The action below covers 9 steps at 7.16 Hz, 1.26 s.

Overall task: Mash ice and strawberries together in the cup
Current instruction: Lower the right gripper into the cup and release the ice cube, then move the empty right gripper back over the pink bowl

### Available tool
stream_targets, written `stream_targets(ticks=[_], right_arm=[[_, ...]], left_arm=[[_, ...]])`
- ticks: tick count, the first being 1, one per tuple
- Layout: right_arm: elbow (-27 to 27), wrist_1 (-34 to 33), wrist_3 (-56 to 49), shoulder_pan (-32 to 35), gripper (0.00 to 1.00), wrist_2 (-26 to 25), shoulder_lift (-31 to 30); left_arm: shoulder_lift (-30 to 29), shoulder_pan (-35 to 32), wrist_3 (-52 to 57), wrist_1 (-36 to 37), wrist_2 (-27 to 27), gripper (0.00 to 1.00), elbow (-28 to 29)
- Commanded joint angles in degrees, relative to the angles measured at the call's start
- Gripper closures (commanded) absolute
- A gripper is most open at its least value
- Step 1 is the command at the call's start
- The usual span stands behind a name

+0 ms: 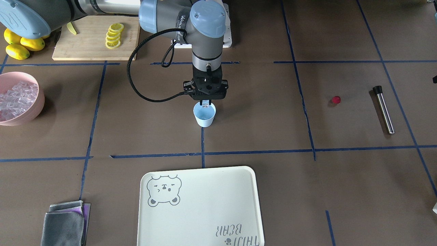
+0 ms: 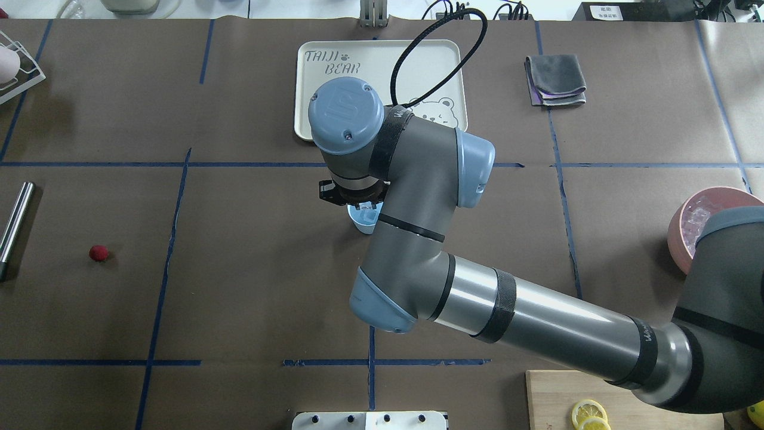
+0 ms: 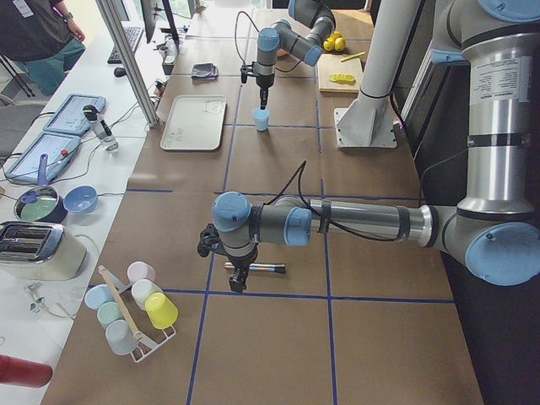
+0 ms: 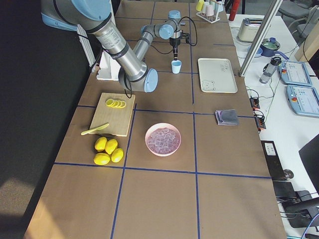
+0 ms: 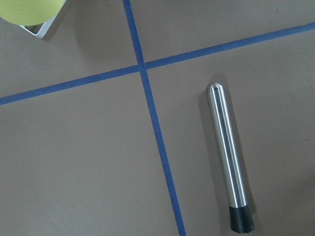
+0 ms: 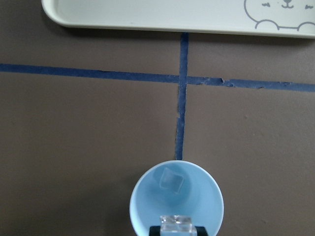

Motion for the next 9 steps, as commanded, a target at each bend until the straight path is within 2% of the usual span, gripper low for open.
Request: stream_targets(ticks=[1, 4, 6, 7, 9], right_arm=[[0.1, 0.5, -0.18, -0.39, 0.0, 0.01, -0.57], [0.45, 0.77, -0.44, 0.04, 0.01, 0.01, -0.4], [1.41, 0.77, -5.07, 5.38, 0.01, 4.73, -2.4], [3.6, 0.68, -8.06, 8.37, 0.01, 6.93, -4.94], [10.87, 0.68, -16.05, 14.87, 0.02, 14.04, -13.71]], left_arm=[[-0.03, 0.07, 0.0, 0.0, 0.0, 0.0, 0.0], [0.06, -0.02, 0.0, 0.0, 0.0, 0.0, 0.0], [0.06, -0.02, 0.0, 0.0, 0.0, 0.0, 0.18], [0.06, -0.02, 0.0, 0.0, 0.0, 0.0, 0.18], [0.06, 0.07, 0.0, 0.0, 0.0, 0.0, 0.18]])
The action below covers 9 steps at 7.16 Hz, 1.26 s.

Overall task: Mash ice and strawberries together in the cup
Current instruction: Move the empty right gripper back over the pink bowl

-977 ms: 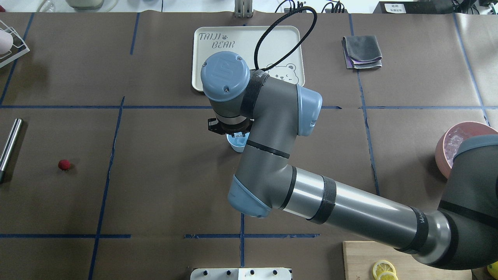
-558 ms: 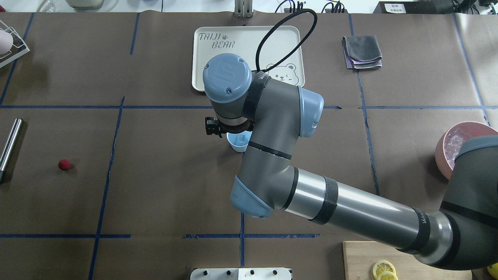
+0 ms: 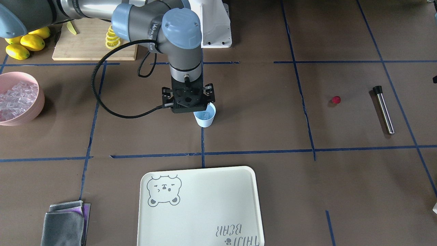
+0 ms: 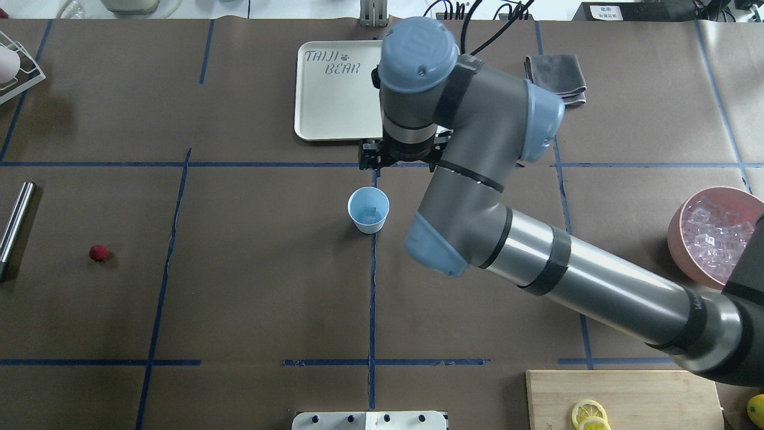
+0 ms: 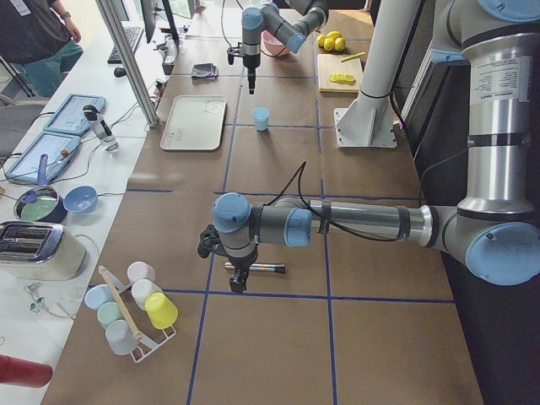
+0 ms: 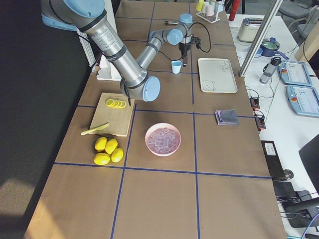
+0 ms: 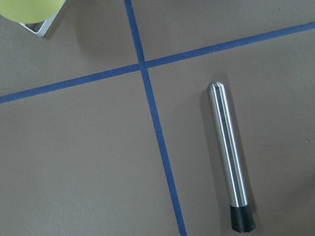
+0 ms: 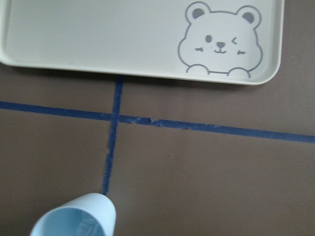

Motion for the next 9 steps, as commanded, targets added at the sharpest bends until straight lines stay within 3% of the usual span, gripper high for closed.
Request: stream_targets(ticks=[1, 4, 7, 8, 9], right_arm=[[7.97, -0.1, -8.47, 6.05, 0.02, 4.61, -9.36], [16.16, 0.16, -20.58, 11.49, 0.02, 6.1, -21.31], [21.44, 0.6, -38.8, 20.63, 0.02, 11.38, -36.17], [22.5, 4.95, -41.09, 22.14, 0.02, 12.25, -42.04], [22.16, 14.92, -42.16, 23.98, 0.02, 14.18, -49.67]], left_arm=[[0.17, -0.01, 0.0, 0.0, 0.0, 0.0, -0.03], [0.17, -0.01, 0.0, -0.09, 0.0, 0.0, -0.12], [0.35, -0.01, 0.0, 0.0, 0.0, 0.0, -0.29], [0.61, -0.1, 0.0, 0.09, 0.0, 0.0, -0.3], [0.61, -0.1, 0.09, 0.0, 0.0, 0.0, -0.38]])
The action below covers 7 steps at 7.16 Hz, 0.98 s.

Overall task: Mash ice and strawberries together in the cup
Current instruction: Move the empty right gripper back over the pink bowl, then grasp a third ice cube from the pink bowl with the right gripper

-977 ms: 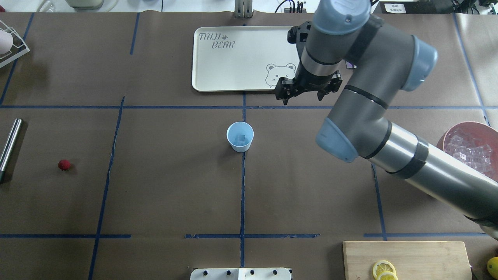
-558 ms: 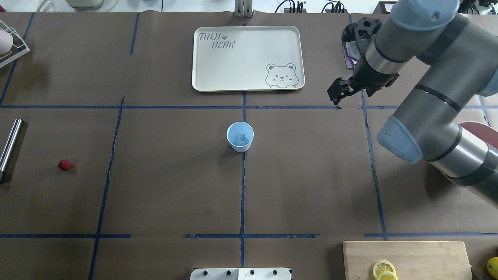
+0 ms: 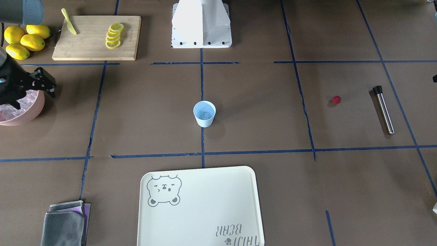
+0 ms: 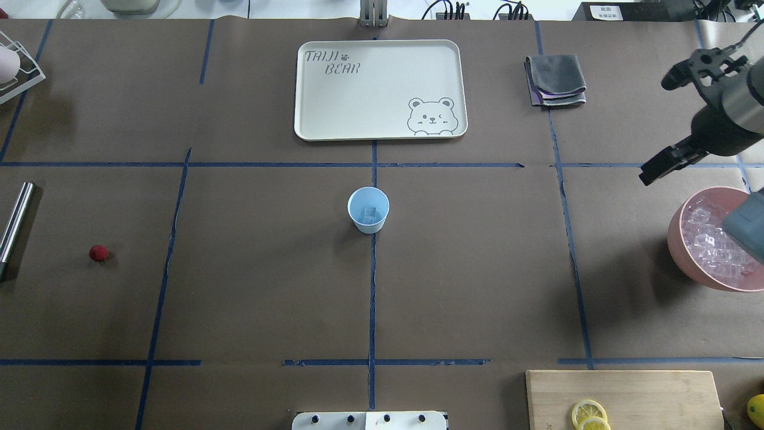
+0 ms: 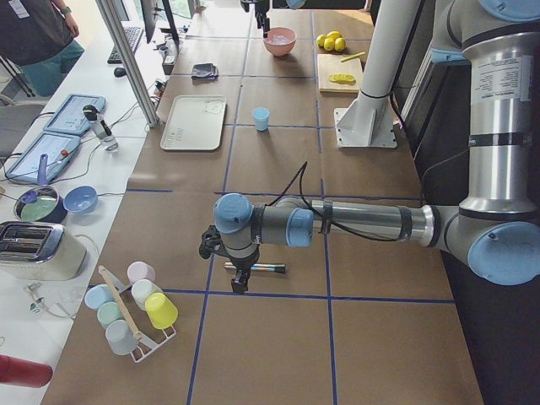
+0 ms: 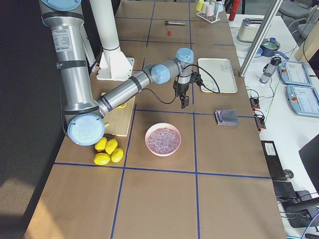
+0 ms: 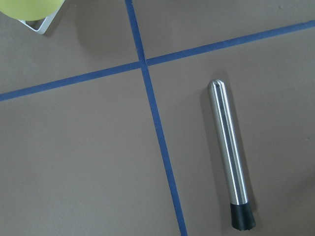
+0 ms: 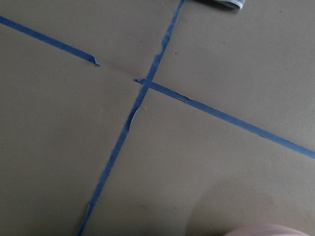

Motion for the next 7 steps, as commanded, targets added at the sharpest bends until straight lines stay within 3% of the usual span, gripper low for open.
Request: stream_targets(ticks=[1, 3, 5, 7], right_arm=[[-0.33, 14.41, -2.49, 2.71, 0.03, 1.88, -13.39], [-5.05, 22.43, -1.79, 2.62, 0.06, 0.66, -18.53], [-8.24, 23.52, 1.62, 2.36, 0.07, -0.05, -18.72], [-8.16, 24.22, 10.21, 1.4, 0.09, 0.21, -18.72]], left_arm=[[0.09, 0.06, 0.07, 0.05, 0.0, 0.0, 0.09], [0.18, 0.06, 0.07, 0.05, 0.0, 0.0, 0.09], [0.18, 0.06, 0.07, -0.12, 0.0, 0.0, -0.08], [0.09, 0.06, 0.07, -0.13, 0.0, 0.0, -0.08]])
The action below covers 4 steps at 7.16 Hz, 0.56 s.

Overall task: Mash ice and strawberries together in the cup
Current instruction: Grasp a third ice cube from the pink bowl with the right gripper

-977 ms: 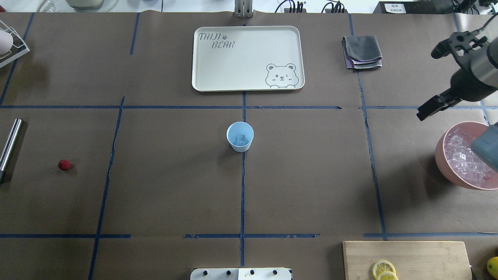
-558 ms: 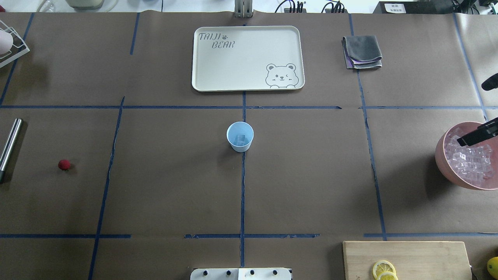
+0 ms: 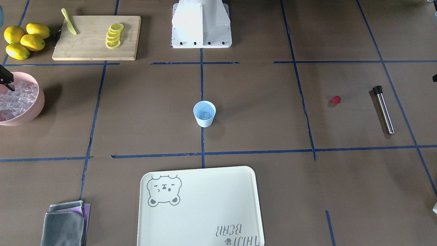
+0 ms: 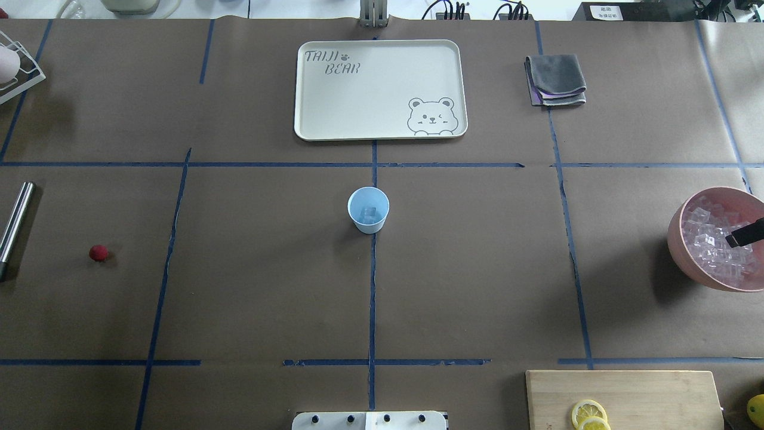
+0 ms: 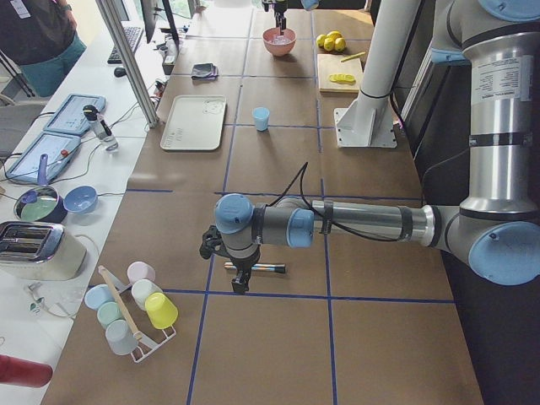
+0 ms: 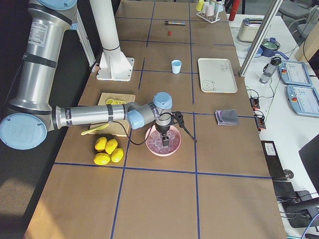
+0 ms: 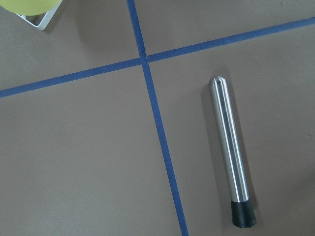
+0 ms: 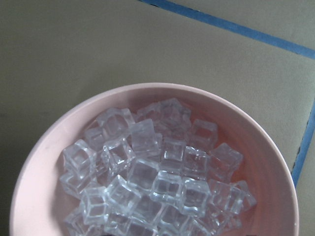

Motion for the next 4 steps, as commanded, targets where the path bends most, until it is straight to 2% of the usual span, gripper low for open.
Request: stream_targets(ticks=[1, 2, 4], right_arm=[[-0.2, 3.67, 10.35, -1.74, 0.12, 0.14, -0.57], [-0.28, 6.48, 12.93, -3.23, 0.12, 0.15, -2.23], [-0.28, 6.69, 13.04, -3.85, 0.16, 0.06, -3.47]], left_arm=[[-0.03, 0.0, 0.0, 0.07, 0.0, 0.0, -0.72], [-0.03, 0.0, 0.0, 0.07, 0.0, 0.0, -0.72], [-0.03, 0.0, 0.0, 0.07, 0.0, 0.0, -0.81]])
